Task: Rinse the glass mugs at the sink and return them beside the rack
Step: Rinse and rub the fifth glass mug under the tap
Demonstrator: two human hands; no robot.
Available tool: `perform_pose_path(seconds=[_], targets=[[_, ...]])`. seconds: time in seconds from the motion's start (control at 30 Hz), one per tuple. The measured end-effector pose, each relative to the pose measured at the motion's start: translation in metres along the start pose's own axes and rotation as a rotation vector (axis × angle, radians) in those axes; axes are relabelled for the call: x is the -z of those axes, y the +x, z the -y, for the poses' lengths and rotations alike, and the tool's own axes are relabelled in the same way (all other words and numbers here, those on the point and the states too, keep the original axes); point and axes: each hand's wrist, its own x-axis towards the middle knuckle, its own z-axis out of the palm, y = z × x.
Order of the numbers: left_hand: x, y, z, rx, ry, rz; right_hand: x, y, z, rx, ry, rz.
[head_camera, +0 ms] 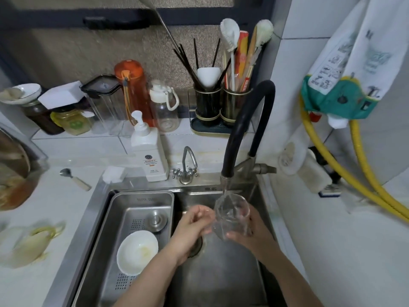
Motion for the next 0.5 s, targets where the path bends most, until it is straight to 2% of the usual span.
perform_pose_path(seconds=[0.1,0.23,0.37,0.5], targets=[[0.013,0.002,-0.007,-0.071,0.083,0.035,-0.015,0.011,0.012,-0.005,-0.066,-0.079],[0.0,0.009,-0.017,-0.161,0.258,0.079,-0.01,0.012,0.019,-0.05,0.014,-0.106],[0.01,-0.002,-0.006,-0.278,0.294,0.089,-0.016,-0.016,0.003,-0.116,0.045,-0.084],[0.025,0.004,-0.01,-0.258,0.248,0.025,-0.022,0.0,0.016,-0.098,0.015,-0.062]])
